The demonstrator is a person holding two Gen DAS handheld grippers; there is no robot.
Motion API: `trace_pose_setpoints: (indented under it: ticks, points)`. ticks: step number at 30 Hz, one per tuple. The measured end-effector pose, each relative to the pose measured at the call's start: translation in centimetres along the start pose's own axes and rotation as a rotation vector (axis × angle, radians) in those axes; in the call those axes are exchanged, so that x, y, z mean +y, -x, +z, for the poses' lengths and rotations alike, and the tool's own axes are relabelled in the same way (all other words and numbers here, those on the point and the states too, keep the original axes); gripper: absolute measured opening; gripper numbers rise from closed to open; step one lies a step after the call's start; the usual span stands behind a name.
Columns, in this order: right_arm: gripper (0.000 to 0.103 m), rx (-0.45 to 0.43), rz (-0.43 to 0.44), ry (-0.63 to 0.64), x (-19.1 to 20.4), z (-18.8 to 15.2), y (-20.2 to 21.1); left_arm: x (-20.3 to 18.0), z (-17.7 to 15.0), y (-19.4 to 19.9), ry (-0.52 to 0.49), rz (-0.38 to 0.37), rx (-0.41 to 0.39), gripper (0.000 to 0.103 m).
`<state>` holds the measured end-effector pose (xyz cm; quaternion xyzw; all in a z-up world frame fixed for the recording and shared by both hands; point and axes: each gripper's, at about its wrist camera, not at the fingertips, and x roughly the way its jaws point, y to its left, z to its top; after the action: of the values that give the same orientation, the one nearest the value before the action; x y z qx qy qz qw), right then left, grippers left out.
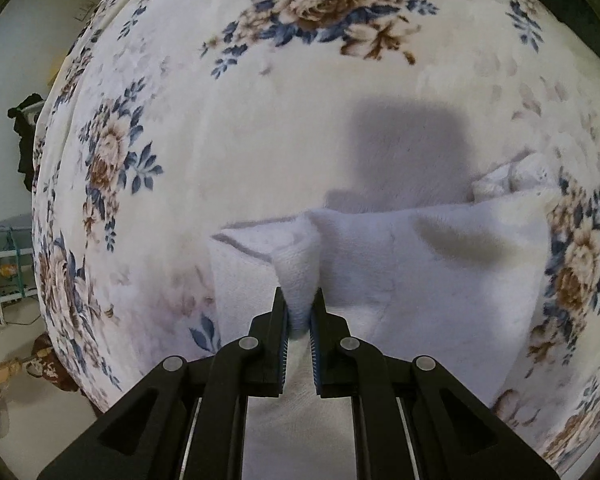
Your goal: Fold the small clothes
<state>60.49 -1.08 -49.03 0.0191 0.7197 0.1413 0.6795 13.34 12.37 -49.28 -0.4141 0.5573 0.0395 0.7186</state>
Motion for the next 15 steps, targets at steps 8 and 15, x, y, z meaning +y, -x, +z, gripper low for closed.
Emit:
trace_pose_setpoints:
  ticks: [8,15]
  points:
    - [0.010,-0.010,-0.093,0.129,3.7,0.8,-0.2,3.8,2.6,3.8,0.077,0.030,-0.089,0.004]
    - [0.010,0.002,-0.068,0.155,3.5,-0.9,-1.5,2.7,3.5,2.9,0.032,0.016,-0.069,0.004]
